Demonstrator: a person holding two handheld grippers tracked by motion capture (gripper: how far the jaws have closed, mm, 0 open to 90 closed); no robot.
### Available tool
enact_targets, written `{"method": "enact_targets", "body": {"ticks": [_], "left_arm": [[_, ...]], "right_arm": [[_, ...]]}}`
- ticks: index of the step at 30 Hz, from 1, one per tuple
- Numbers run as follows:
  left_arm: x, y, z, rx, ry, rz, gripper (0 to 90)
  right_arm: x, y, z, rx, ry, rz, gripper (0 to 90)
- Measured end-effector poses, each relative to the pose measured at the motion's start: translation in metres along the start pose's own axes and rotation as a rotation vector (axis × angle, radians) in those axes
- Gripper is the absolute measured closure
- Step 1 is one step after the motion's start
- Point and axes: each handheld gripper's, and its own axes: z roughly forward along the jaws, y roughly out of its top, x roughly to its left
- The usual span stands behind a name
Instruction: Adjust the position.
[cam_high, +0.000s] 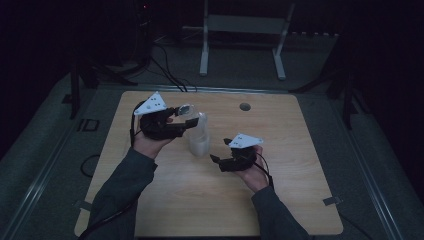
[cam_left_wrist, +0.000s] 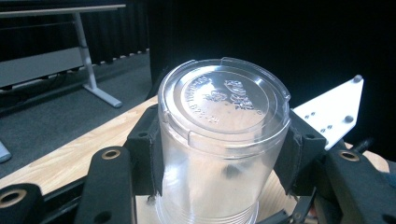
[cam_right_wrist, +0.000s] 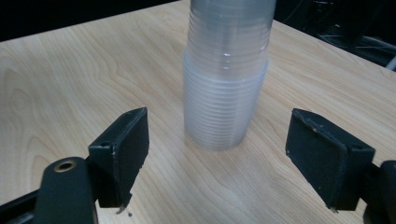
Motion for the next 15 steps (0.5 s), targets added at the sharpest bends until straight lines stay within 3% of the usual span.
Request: {"method": "enact_targets", "body": {"ticks": [15], "left_arm": [[-0.001,-0.014,-0.002,0.007,-0.027,-0.007,43.1]], "right_arm": [[0.000,0.013,-0.018,-0.036,0.047,-0.021,21.4]]}}
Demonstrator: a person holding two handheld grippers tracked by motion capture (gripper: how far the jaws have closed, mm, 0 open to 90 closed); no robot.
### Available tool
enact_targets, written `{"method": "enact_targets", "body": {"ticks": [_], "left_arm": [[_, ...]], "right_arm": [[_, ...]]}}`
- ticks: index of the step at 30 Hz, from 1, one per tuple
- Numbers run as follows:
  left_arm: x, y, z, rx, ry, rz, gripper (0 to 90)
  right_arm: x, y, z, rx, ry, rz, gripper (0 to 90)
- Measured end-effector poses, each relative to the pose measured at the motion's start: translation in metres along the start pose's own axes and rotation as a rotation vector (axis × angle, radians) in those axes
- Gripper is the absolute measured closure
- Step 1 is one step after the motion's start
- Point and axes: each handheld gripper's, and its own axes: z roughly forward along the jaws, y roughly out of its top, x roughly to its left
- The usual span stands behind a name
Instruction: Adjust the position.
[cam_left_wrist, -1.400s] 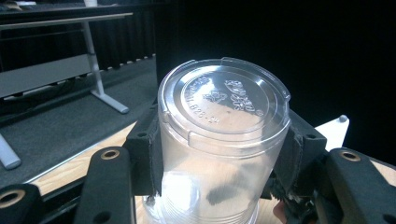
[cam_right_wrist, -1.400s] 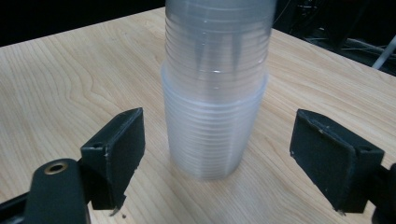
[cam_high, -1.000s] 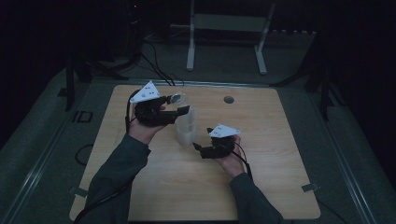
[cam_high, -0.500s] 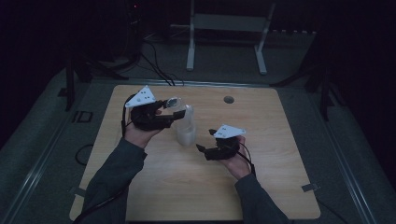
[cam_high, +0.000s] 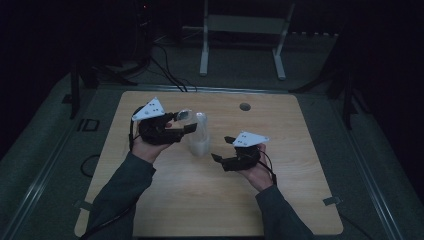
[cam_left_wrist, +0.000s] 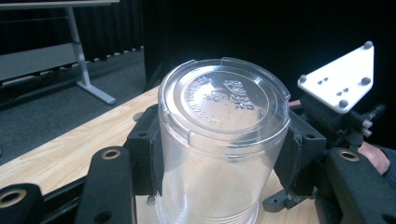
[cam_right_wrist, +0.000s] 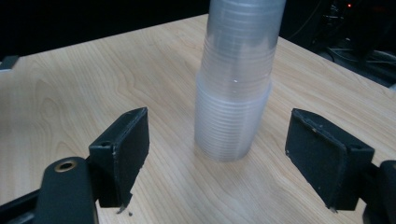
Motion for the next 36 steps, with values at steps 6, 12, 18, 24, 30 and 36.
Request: {"method": "enact_targets", "body": {"ticks": [6,12,18,24,30,36], "left_arm": [[0.001,-0.007,0.002,-0.002,-0.016,-0.019,43.1],[0.004,-0.014,0.002,0.000,-0.028,-0.036,43.1],[0.006,-0.022,0.003,-0.003,-0.046,-0.060,43.1],[0.007,-0.026,0.004,-0.005,-0.059,-0.071,43.1],[0.007,-0.031,0.005,-0.020,-0.076,-0.088,43.1],[0.006,-0.038,0.006,-0.025,-0.092,-0.103,43.2]], "right_arm": [[0.002,0.004,-0.002,-0.009,0.020,-0.018,21.0],[0.003,0.007,-0.004,-0.028,0.043,-0.013,20.7],[0.002,0.010,-0.006,-0.060,0.075,0.007,19.8],[0.003,0.014,-0.007,-0.069,0.088,0.011,19.4],[0.006,0.016,-0.006,-0.078,0.099,0.007,19.3],[0.008,0.018,-0.004,-0.081,0.113,0.002,19.3]]}}
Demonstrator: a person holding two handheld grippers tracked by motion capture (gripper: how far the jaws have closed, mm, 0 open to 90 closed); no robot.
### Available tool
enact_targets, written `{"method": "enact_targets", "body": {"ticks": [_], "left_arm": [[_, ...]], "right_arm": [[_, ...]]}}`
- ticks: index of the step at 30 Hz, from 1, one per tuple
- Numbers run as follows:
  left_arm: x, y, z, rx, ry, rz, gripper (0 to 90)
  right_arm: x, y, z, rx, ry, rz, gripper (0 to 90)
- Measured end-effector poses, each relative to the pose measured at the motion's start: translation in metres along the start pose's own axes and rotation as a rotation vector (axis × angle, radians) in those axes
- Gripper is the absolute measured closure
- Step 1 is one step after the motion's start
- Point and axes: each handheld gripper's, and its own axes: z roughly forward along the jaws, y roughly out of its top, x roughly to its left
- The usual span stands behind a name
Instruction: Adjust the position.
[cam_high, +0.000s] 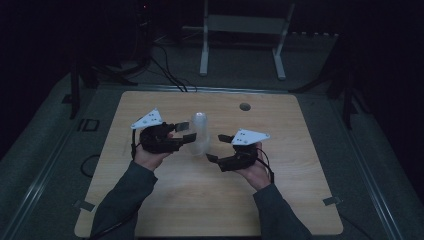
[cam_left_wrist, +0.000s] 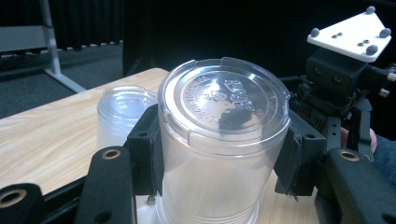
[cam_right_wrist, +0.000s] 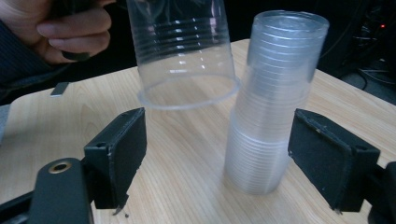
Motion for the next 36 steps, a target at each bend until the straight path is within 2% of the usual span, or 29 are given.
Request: {"method": "enact_targets", "body": {"ticks": [5,20,36], "left_arm": [[0.000,-0.006,0.002,-0.014,-0.022,-0.014,43.2],[0.000,-0.015,0.003,-0.037,-0.052,-0.041,43.3],[-0.002,-0.021,0.002,-0.069,-0.071,-0.065,43.3]], "right_arm": [[0.002,0.002,0.003,-0.010,0.017,0.000,19.3],[0.004,0.006,0.003,-0.056,0.051,0.018,18.9],[0.005,0.008,0.006,-0.104,0.101,0.040,17.9]]}}
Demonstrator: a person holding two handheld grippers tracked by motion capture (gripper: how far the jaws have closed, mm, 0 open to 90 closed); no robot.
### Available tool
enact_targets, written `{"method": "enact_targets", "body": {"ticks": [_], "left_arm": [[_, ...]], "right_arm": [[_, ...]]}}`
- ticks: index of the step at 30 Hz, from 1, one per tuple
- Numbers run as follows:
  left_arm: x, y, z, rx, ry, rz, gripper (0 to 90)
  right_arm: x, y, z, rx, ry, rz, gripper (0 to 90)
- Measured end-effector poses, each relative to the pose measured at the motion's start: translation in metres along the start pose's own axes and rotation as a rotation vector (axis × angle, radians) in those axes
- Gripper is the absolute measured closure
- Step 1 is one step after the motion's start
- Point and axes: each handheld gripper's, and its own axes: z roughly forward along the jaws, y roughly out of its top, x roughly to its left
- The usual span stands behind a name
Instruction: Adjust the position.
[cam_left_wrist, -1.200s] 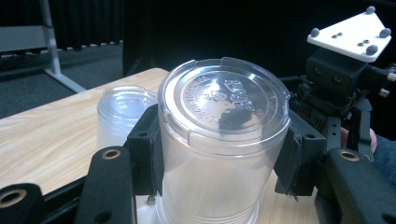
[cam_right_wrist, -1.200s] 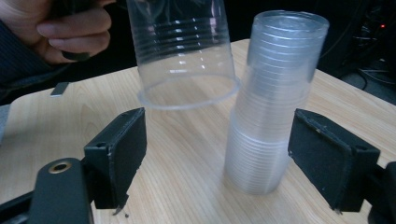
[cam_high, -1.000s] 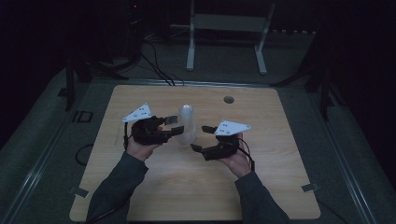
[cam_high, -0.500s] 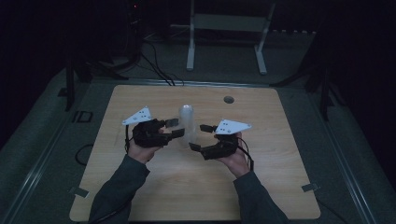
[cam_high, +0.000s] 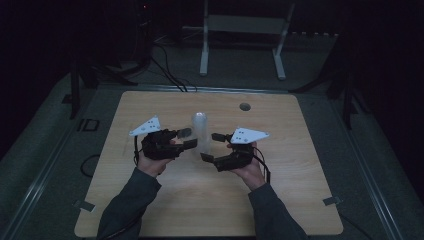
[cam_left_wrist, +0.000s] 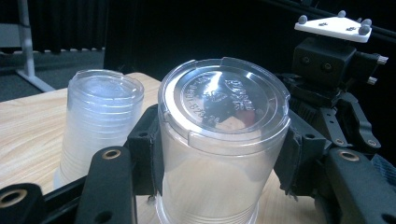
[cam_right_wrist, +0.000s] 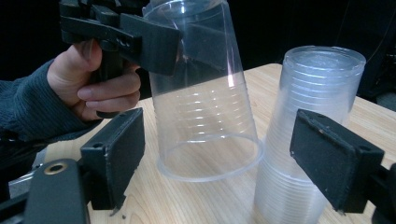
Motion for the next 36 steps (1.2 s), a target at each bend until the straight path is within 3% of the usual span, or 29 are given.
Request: {"method": "enact_targets", "body": {"ticks": [24,36], "left_arm": [[0.001,-0.007,0.001,-0.052,-0.053,-0.059,43.4],[0.003,-0.009,0.001,-0.067,-0.071,-0.083,43.4]], "right_arm": [[0.000,-0.004,0.007,-0.069,0.055,0.025,18.0],[0.002,-0.006,0.012,-0.062,0.075,0.028,18.0]]}}
